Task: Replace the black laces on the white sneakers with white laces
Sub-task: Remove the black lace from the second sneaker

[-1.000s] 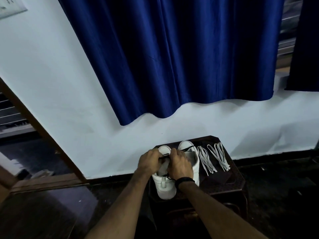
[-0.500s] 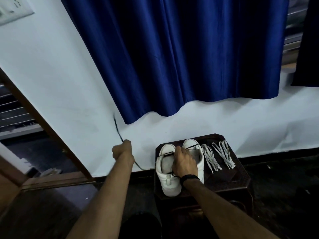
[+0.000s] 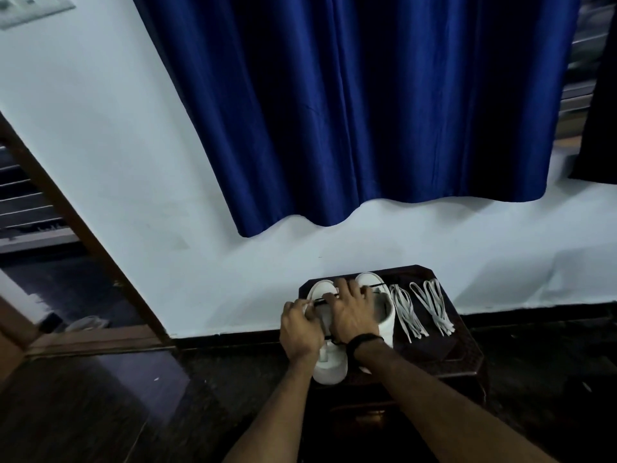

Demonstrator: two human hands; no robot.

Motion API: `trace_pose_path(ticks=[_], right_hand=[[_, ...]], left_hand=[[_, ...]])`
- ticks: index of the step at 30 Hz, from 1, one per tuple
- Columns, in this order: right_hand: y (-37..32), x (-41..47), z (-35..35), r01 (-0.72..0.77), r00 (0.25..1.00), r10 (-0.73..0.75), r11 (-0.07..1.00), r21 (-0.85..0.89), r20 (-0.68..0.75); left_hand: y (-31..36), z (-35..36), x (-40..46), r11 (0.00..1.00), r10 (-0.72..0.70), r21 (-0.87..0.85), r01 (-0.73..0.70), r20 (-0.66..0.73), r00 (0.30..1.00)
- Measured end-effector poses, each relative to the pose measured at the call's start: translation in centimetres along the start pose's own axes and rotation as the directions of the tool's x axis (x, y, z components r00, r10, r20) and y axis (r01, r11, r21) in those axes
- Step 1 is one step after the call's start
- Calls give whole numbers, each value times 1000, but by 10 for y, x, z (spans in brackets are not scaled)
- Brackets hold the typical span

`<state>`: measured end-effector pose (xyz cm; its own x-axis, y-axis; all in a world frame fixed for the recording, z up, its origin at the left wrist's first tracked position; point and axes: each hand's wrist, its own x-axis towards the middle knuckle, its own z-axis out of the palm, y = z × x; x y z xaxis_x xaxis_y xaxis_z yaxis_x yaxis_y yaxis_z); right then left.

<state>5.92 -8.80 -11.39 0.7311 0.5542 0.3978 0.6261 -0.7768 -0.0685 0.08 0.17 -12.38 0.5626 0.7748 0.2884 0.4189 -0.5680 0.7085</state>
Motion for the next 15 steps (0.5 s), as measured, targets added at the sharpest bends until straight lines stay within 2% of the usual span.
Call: trace_pose_path(ticks=[2,4,12,15], right_hand=[[-1,14,-3,177,983,-171,978,-110,64],[-1,28,-8,303,948,-281,941,-153,149],[-4,54,-13,404,901,-376,909,-104,218],[-3,55,-15,416,903,-391,900,-129,177]], left_hand=[[0,1,-1,1000,-2,-27,1,-21,1000],[-3,4,-2,999,0,-52,-3,-44,999],[-10,11,0,995,4,-100,-12,-79,997],[-9,10,-1,993,-25,-113,13,-103,994]])
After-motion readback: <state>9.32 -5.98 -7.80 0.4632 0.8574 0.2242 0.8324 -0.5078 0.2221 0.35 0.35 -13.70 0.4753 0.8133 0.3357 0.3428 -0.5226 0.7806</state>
